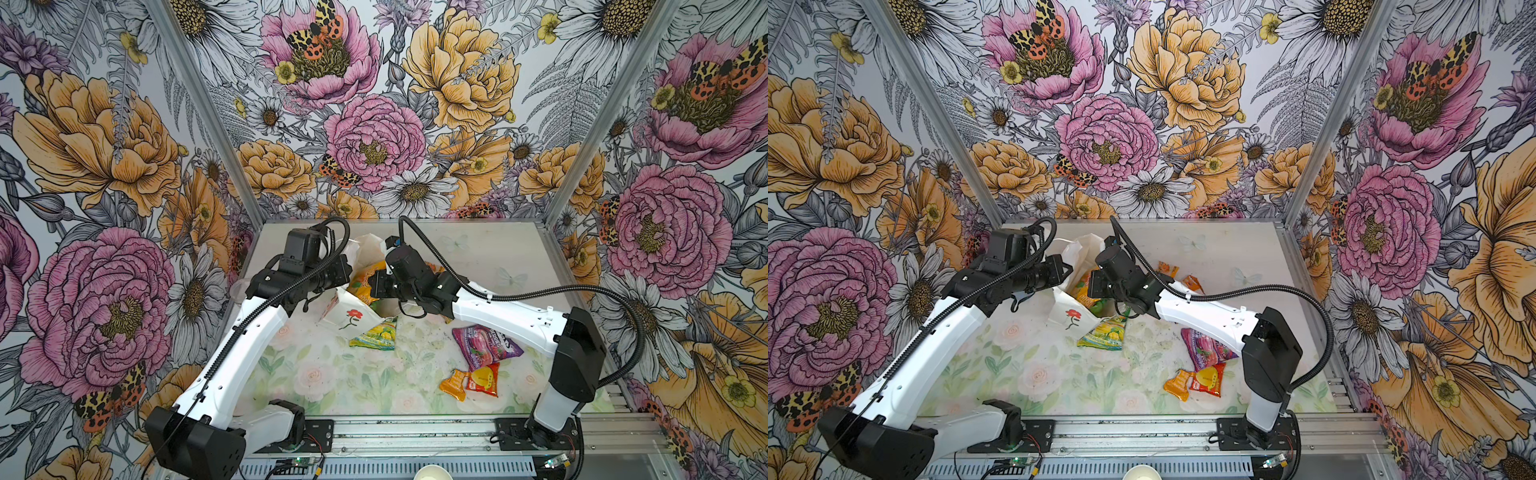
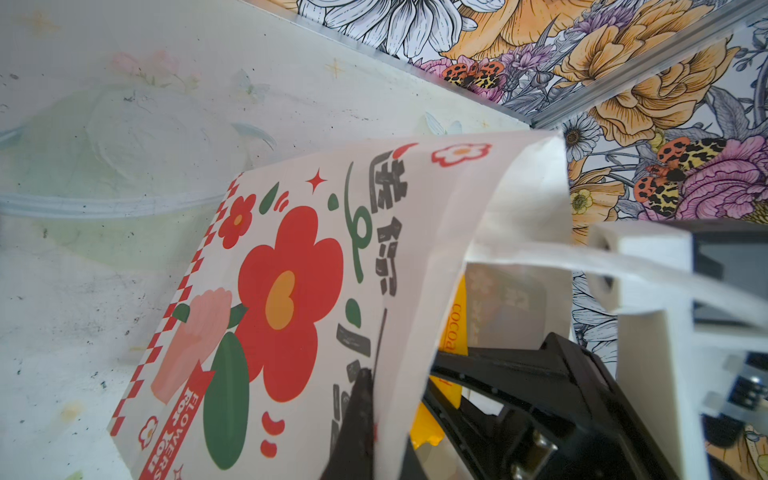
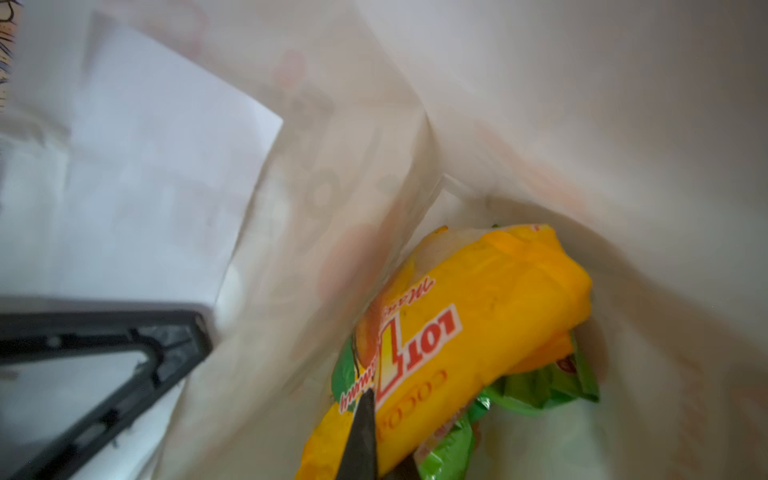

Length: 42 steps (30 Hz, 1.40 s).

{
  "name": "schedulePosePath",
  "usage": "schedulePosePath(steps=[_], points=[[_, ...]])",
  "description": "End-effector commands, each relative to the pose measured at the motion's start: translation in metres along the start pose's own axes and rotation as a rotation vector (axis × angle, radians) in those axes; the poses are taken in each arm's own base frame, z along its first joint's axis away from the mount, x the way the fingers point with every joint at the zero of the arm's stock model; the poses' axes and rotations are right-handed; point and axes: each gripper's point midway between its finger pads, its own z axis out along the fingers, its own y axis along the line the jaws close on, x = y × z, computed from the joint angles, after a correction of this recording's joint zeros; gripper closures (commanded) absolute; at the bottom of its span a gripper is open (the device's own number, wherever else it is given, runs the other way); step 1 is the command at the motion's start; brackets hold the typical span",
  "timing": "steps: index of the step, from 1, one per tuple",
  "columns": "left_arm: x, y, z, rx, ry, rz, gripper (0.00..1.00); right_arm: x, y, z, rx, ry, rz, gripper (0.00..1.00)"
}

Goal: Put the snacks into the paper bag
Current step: 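Open the right gripper and withdraw it from the paper bag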

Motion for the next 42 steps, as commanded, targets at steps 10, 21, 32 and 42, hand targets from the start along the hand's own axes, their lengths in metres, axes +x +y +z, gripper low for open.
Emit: schedulePosePath(steps=[10, 21, 32, 42], points=[[-0.021, -0.01, -0.006, 0.004, -0.071, 0.029, 1.0, -0.014, 0.011, 0.049, 0.047, -0.024, 0.014, 1.0], [-0.022, 0.005, -0.003, -0.053, -0.061, 0.012, 1.0, -0.032, 0.027, 0.022, 0.013, -0.061, -0.029, 0.74], [-0.035, 0.043, -0.006, -0.197, -0.064, -0.004, 1.0, -0.072, 0.056, -0.07, -0.07, -0.178, -0.164, 0.29], [-0.04, 0.074, -0.018, -0.274, -0.107, -0.05, 1.0, -0.093, -0.072, -0.171, 0.18, -0.353, -0.074, 0.27]])
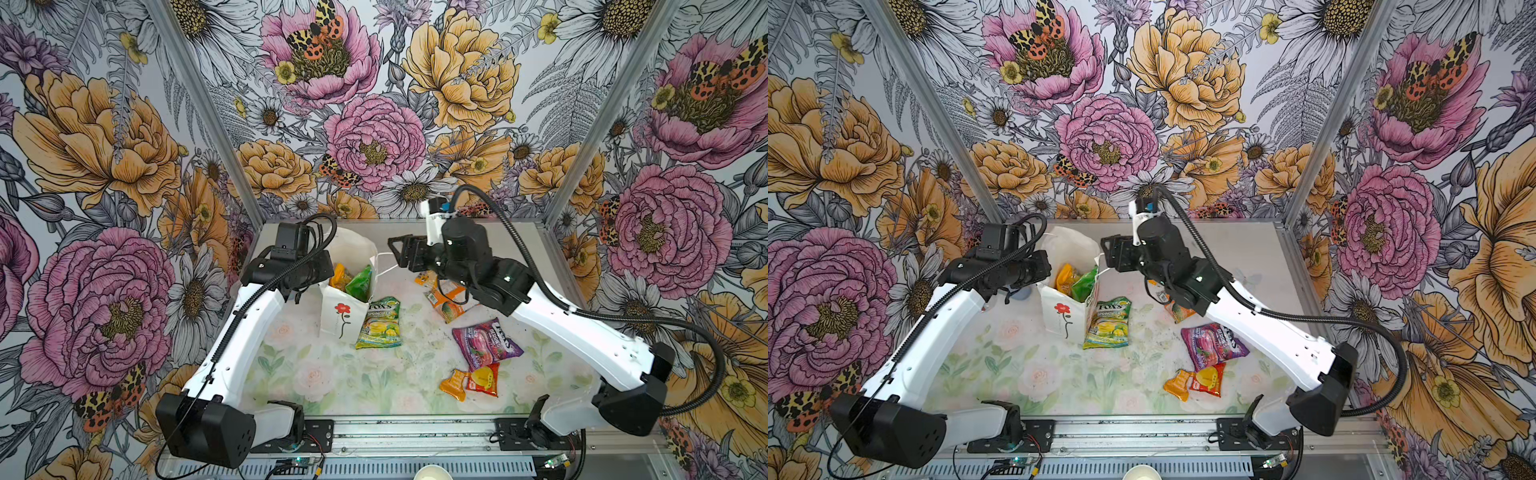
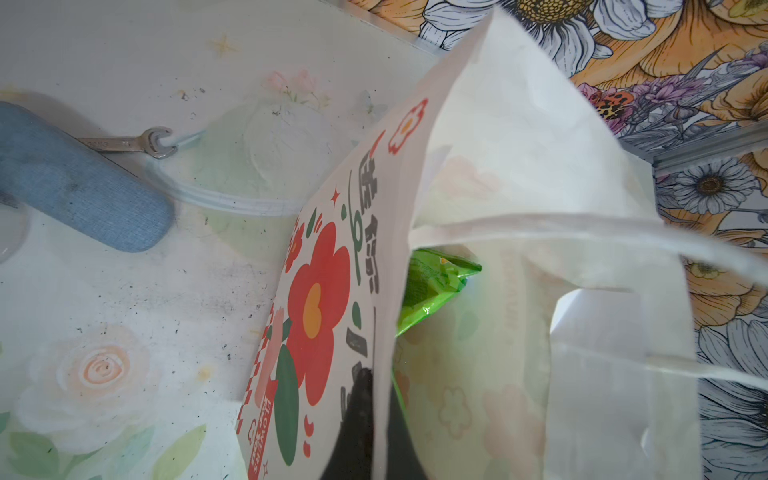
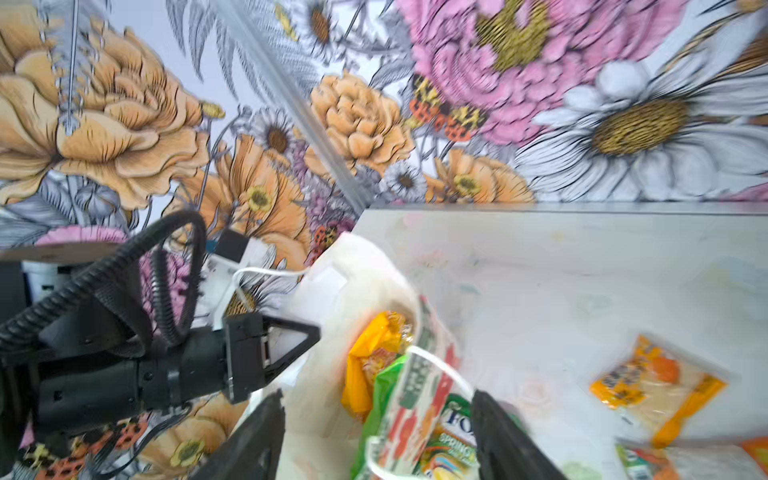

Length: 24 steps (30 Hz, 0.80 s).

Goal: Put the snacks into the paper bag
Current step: 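Open the right gripper and withdraw it from the paper bag, then move the right gripper down to the green FOX'S Spring Tea bag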

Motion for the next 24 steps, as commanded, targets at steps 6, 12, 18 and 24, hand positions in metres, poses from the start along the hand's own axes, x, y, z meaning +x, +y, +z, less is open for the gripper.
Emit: schedulePosePath(steps=[6, 12, 18, 24], points=[[-0.013, 0.016, -0.014, -0.01, -0.104, -0.015, 1.0, 0.073, -0.137, -0.031, 0.318, 0.074, 0.162, 0.2], [-0.011, 0.019, -0.015, -0.014, -0.123, -0.016, 1.0, 0.168, -0.159, 0.003, 0.332, 0.287, 0.297, 0.19], [-0.012, 0.019, -0.023, -0.005, -0.15, -0.019, 1.0, 0.23, -0.12, 0.063, 0.205, 0.404, 0.325, 0.15], [-0.012, 0.025, -0.028, -0.016, -0.168, -0.019, 1.0, 0.262, -0.102, 0.107, 0.132, 0.469, 0.369, 0.18]])
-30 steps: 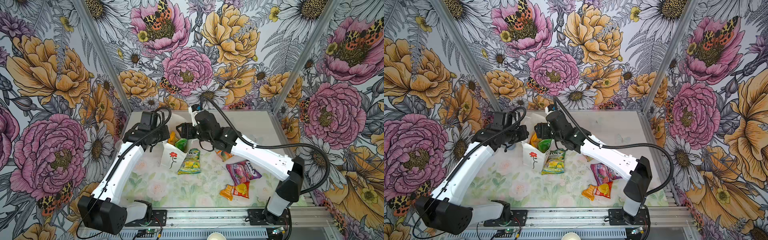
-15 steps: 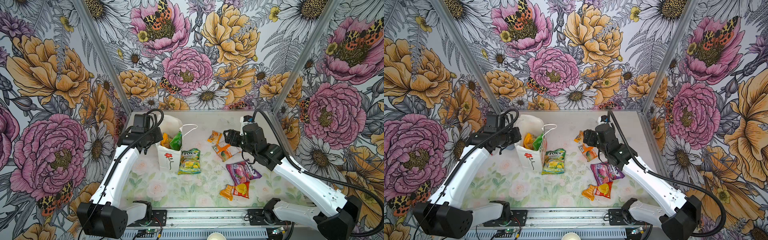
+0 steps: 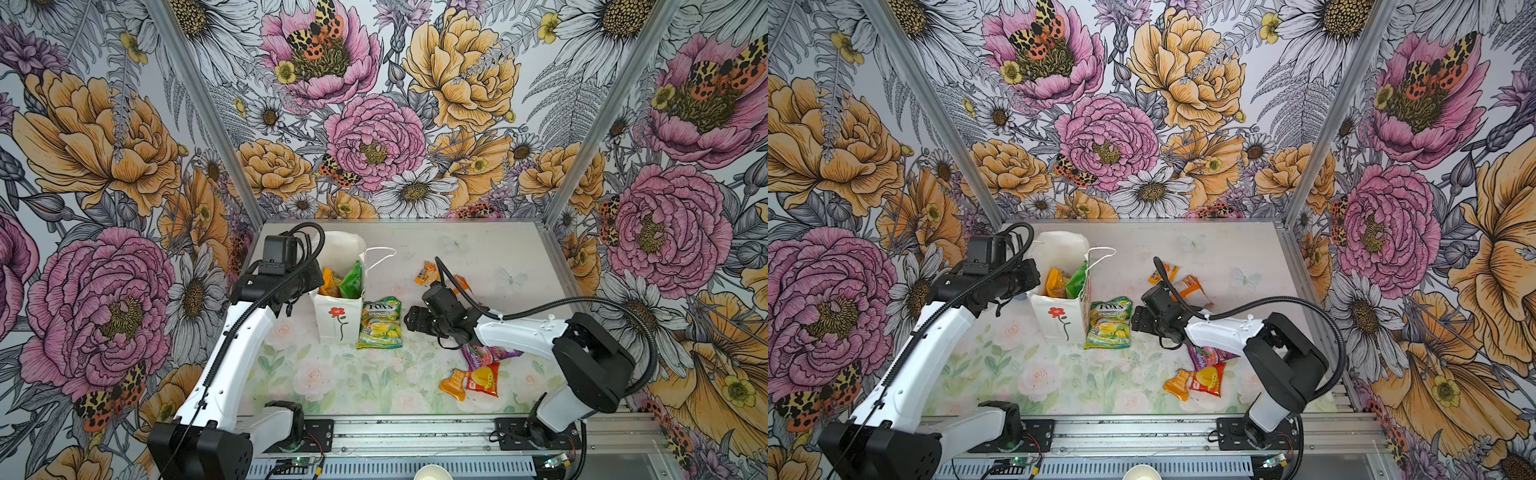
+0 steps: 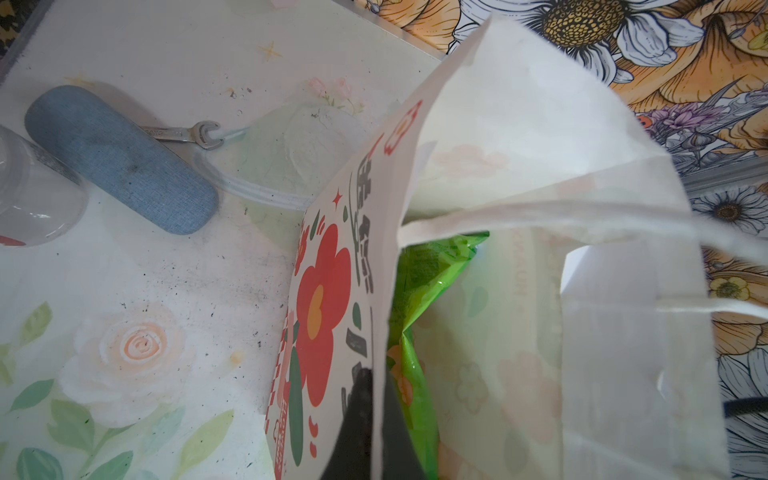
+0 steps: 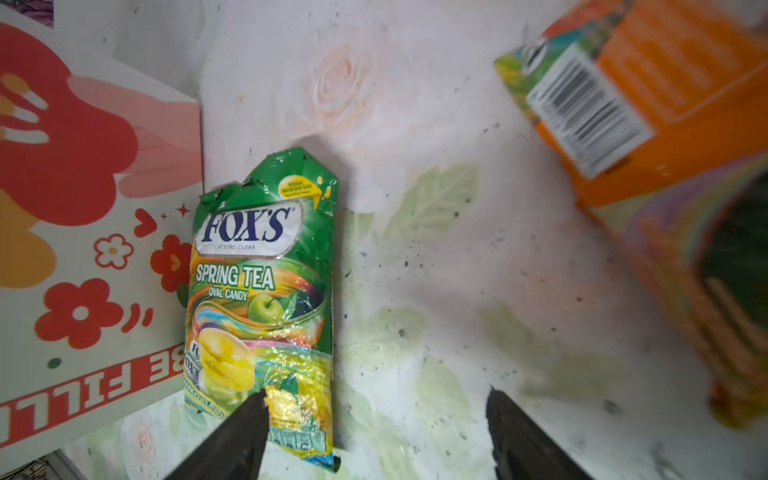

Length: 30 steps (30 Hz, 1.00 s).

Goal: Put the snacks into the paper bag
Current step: 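Move the right gripper down to the green FOX'S Spring Tea bag, then grasp the green FOX'S bag with the right gripper and lift it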

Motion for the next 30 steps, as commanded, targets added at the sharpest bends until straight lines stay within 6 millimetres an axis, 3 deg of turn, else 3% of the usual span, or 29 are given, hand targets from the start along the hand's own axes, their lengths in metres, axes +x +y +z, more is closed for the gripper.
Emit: schedulePosePath(steps=[1, 8, 10, 14, 22, 27, 30], points=[[-0.023, -0.005, -0.014, 0.021, -0.112, 0.017, 1.0, -0.02, 0.04, 0.009, -0.114, -0.035, 0.003, 0.18], [-0.021, -0.009, -0.014, 0.032, -0.109, 0.027, 1.0, -0.012, 0.05, 0.039, -0.133, 0.042, -0.003, 0.22], [-0.021, -0.008, -0.014, 0.032, -0.11, 0.027, 1.0, 0.001, 0.061, 0.046, -0.149, 0.074, -0.025, 0.24], [-0.021, -0.008, -0.015, 0.032, -0.112, 0.029, 1.0, 0.008, 0.064, 0.055, -0.152, 0.102, -0.014, 0.32], [-0.021, -0.008, -0.015, 0.031, -0.113, 0.027, 1.0, 0.012, 0.069, 0.056, -0.172, 0.104, -0.005, 0.78], [-0.021, -0.007, -0.014, 0.034, -0.109, 0.021, 1.0, 0.004, 0.067, 0.044, -0.159, 0.061, -0.004, 0.97], [-0.021, -0.008, -0.015, 0.039, -0.109, 0.022, 1.0, -0.003, 0.068, 0.033, -0.16, 0.031, -0.005, 1.0]])
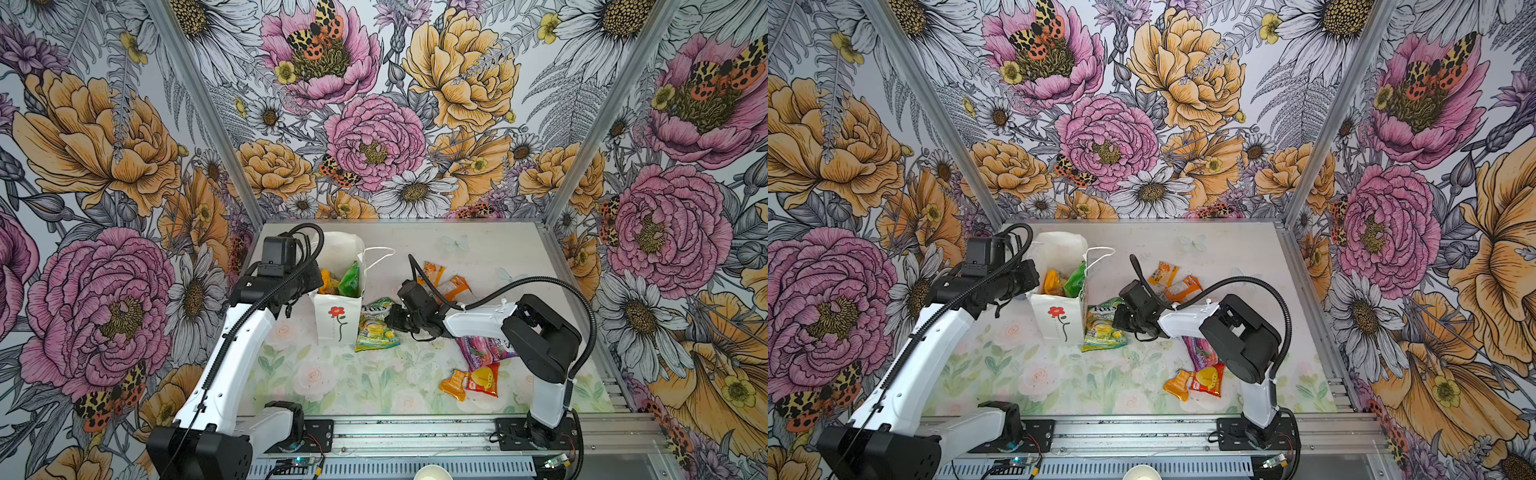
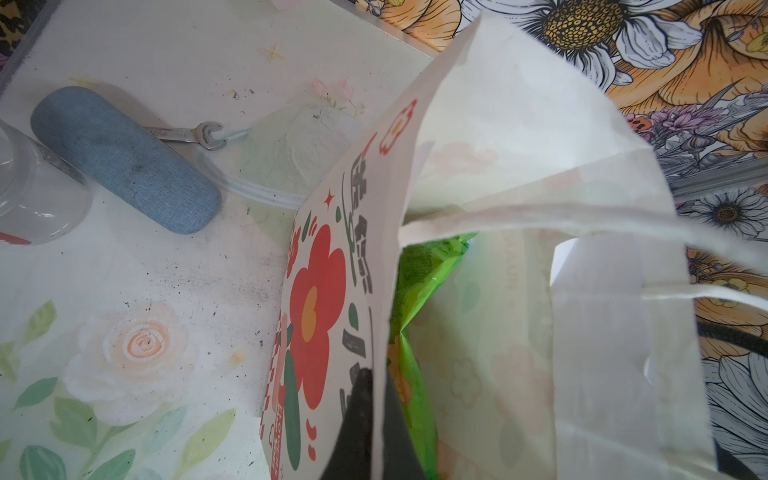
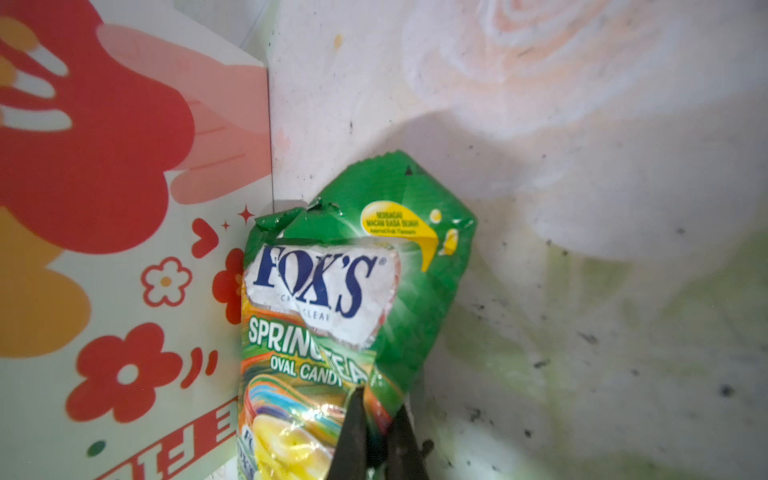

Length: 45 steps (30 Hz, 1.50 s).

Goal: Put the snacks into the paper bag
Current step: 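Grasp the green FOX'S bag with the right gripper and lift it, then carry the green FOX'S bag over the paper bag and lower it inside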

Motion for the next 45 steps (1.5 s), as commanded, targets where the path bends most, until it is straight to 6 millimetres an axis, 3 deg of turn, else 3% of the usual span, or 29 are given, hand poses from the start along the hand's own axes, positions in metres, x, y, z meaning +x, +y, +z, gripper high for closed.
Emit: schedulePosePath(steps=[1, 11, 13, 17, 25, 34, 38, 45], points=[[-0.021, -0.007, -0.013, 0.036, -0.105, 0.019, 1.0, -0.008, 0.004, -0.018, 0.005, -0.052, -0.012, 1.0], [-0.02, -0.007, -0.009, 0.047, -0.09, 0.013, 1.0, -0.021, 0.003, -0.053, 0.009, -0.097, -0.022, 1.0], [-0.02, -0.007, -0.009, 0.041, -0.091, 0.014, 1.0, -0.034, -0.001, -0.066, 0.019, -0.125, -0.014, 1.0], [-0.02, -0.004, -0.008, 0.026, -0.093, 0.015, 1.0, -0.048, 0.0, -0.097, 0.054, -0.163, -0.042, 1.0], [-0.018, -0.006, -0.006, 0.035, -0.081, 0.013, 1.0, -0.086, 0.003, -0.178, 0.112, -0.284, -0.079, 1.0], [-0.016, -0.009, -0.006, 0.034, -0.079, 0.026, 1.0, -0.134, 0.052, -0.268, 0.11, -0.482, -0.182, 1.0], [-0.014, -0.011, -0.005, 0.036, -0.076, 0.033, 1.0, -0.15, 0.1, -0.306, 0.003, -0.535, -0.234, 1.0], [-0.014, -0.013, -0.006, 0.038, -0.078, 0.039, 1.0, -0.159, 0.162, -0.349, -0.05, -0.617, -0.333, 1.0]])
